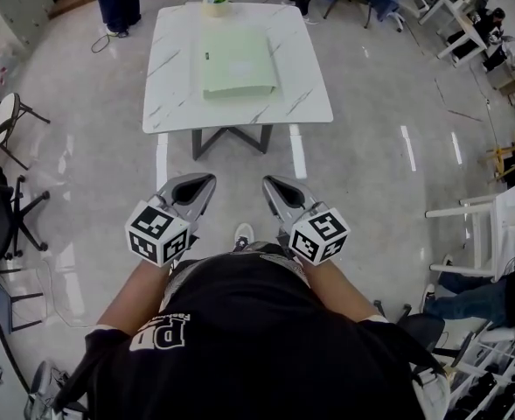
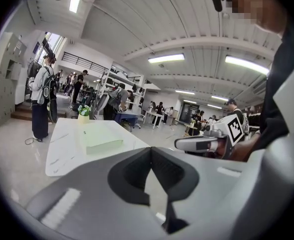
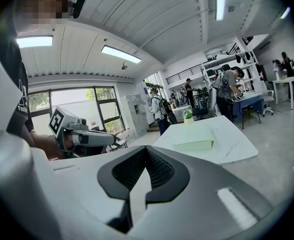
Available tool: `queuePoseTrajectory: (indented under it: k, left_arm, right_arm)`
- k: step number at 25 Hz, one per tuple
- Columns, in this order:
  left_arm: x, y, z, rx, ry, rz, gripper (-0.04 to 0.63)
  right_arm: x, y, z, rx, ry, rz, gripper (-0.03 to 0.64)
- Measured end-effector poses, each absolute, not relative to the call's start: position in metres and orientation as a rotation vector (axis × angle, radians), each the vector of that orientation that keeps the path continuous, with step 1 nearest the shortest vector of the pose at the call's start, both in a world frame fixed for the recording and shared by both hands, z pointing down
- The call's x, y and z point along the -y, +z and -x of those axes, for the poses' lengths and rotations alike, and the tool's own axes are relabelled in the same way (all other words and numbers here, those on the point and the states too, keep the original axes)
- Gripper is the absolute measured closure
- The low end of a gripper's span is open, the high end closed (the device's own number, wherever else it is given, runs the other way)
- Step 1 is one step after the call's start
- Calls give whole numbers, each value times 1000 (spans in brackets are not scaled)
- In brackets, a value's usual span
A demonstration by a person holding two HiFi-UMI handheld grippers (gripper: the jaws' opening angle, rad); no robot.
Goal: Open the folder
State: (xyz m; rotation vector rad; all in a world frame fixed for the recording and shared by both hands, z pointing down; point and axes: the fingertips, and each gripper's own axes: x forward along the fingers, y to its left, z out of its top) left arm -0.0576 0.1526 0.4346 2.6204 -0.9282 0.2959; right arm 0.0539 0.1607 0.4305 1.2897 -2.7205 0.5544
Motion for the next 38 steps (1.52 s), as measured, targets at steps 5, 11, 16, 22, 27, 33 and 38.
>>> queuePoseTrajectory:
  k: [5,11,16,22,27,33,38]
  left_arm:
    - [-130,432,43,971,297,-2603,541]
    - [-112,434,27,1007,329,-2589,541]
    - [-95,429,11,1039,341,-2585,541]
    - [-88,438,2,1069,355,-2549,541]
    - [-89,443,4,1086,366,-2520,541]
    - [-87,450,10,1085,359,-2503,541]
    - [-69,452,14,1073,342,-2507,541]
  right_arm:
    - [-137,432,-68,2742,563,-1246,617]
    - [-112,433,-83,2775,572,-1202,617]
    - [-93,432,-104,2788,590,-1196,617]
    - [-80,441,-113,2794,630,-1161,617]
    - [-81,450,-108,2792,667,-1120,617]
    - [-75,452,-104,2790,667,-1116,617]
    - [-65,457,-102,2769,670,-1127,617]
